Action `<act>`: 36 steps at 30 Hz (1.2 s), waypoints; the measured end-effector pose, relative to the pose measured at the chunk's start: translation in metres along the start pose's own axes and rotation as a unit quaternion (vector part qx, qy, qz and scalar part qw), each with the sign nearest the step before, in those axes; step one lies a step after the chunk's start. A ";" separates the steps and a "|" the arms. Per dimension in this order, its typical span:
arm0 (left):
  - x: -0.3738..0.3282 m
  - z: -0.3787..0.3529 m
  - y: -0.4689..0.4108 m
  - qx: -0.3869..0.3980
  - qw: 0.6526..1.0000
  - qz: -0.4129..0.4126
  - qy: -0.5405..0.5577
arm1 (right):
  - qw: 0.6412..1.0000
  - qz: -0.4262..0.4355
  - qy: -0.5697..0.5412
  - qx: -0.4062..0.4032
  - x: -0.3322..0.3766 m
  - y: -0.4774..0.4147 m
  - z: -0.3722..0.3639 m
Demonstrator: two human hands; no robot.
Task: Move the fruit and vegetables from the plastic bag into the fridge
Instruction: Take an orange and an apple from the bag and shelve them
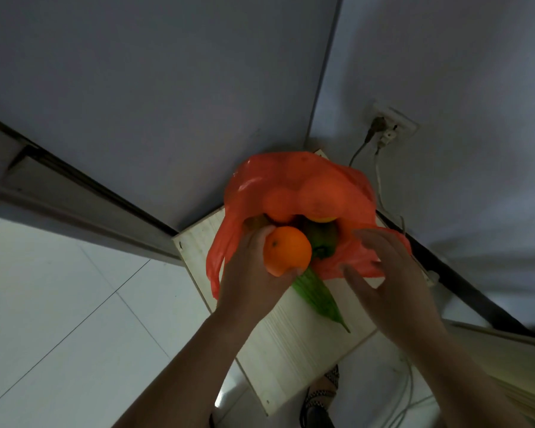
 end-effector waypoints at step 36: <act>-0.030 0.039 -0.040 0.040 0.995 -0.066 -0.067 | 0.959 0.045 0.080 0.267 -0.025 -0.117 -0.014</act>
Point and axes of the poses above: each hand's wrist, its own y-axis away from the middle knuckle, its own z-axis out of the back of the hand, x = y × z, the point moved 3 cm from there along -y, towards the middle knuckle, and after that the axes turned 8 degrees about z, right-handed, at the moved point
